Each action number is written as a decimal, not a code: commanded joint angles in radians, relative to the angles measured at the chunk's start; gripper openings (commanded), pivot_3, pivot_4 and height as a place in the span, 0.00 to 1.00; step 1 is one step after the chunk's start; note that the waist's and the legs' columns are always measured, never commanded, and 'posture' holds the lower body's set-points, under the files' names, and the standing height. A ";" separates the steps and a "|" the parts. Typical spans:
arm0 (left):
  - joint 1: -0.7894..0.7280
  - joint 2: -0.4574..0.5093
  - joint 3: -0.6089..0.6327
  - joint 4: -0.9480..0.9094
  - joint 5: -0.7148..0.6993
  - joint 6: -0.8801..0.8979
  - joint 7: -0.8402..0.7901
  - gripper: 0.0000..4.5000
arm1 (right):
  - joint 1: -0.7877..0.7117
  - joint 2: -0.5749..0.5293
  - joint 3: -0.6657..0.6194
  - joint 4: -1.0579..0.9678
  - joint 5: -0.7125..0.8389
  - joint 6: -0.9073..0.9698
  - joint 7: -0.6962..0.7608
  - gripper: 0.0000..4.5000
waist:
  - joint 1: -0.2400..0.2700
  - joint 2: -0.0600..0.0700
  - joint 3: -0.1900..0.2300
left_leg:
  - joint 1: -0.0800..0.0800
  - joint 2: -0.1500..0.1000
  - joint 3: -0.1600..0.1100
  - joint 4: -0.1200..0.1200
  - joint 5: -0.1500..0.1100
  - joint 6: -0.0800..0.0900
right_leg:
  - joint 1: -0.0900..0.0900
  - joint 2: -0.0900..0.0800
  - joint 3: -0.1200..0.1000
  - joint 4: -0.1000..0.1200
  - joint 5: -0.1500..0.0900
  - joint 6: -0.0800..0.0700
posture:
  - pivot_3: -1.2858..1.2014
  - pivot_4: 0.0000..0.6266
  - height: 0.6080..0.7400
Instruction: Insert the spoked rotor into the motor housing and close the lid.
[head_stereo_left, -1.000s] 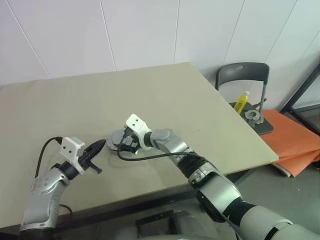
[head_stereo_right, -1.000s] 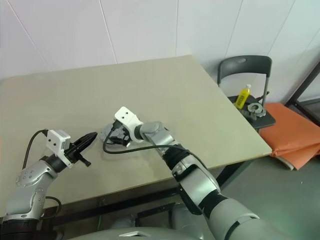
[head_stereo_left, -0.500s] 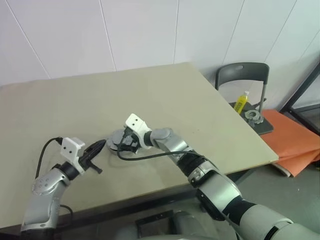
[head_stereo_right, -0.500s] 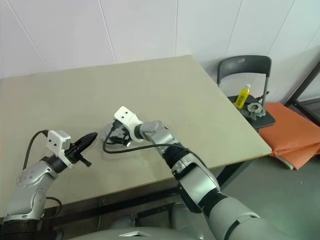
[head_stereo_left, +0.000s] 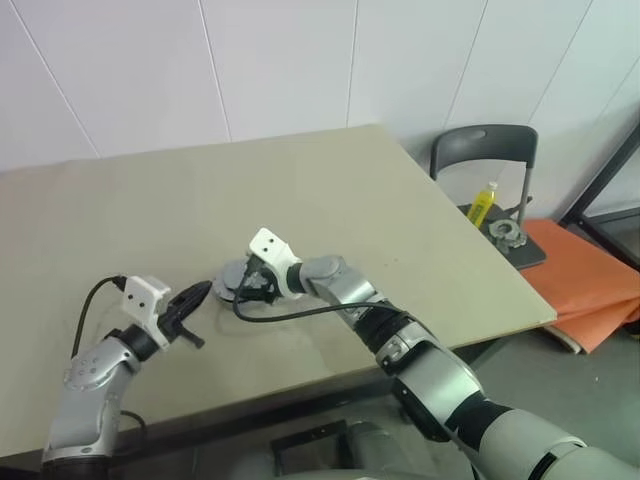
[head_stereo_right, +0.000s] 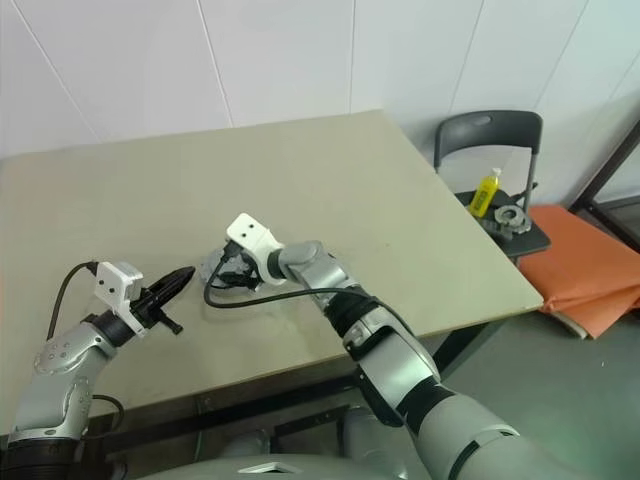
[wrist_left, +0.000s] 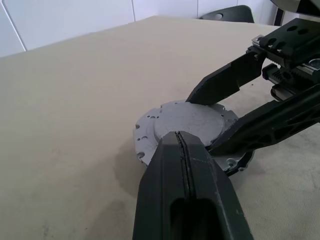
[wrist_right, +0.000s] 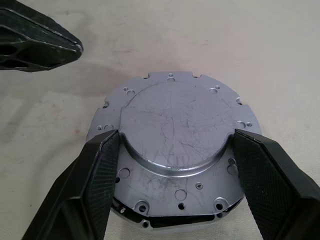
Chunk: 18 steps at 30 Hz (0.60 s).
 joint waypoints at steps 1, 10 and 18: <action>-0.016 0.005 -0.002 -0.007 0.005 -0.024 -0.004 0.00 | 0.002 0.086 0.007 -0.060 0.008 0.001 0.039 0.70 | -0.001 0.000 0.000 | 0.000 0.000 0.000 0.000 0.000 0.000 | 0.000 0.000 0.000 0.000 0.000 0.000 | 0.52 0.00 1.00; -0.022 0.007 -0.002 -0.002 0.004 -0.027 -0.002 0.00 | -0.020 0.029 0.002 -0.120 -0.002 0.052 0.135 0.70 | -0.003 0.000 0.000 | 0.000 0.001 0.000 0.000 0.000 0.000 | -0.001 0.001 0.000 0.001 0.000 0.000 | 0.52 0.00 1.00; -0.024 0.012 0.008 -0.003 0.001 -0.028 0.001 0.00 | 0.001 -0.012 0.029 -0.144 -0.086 0.019 0.119 0.70 | -0.001 0.000 0.000 | 0.000 0.001 0.000 0.000 0.000 0.000 | -0.001 0.001 0.000 0.000 0.000 0.000 | 0.52 0.00 1.00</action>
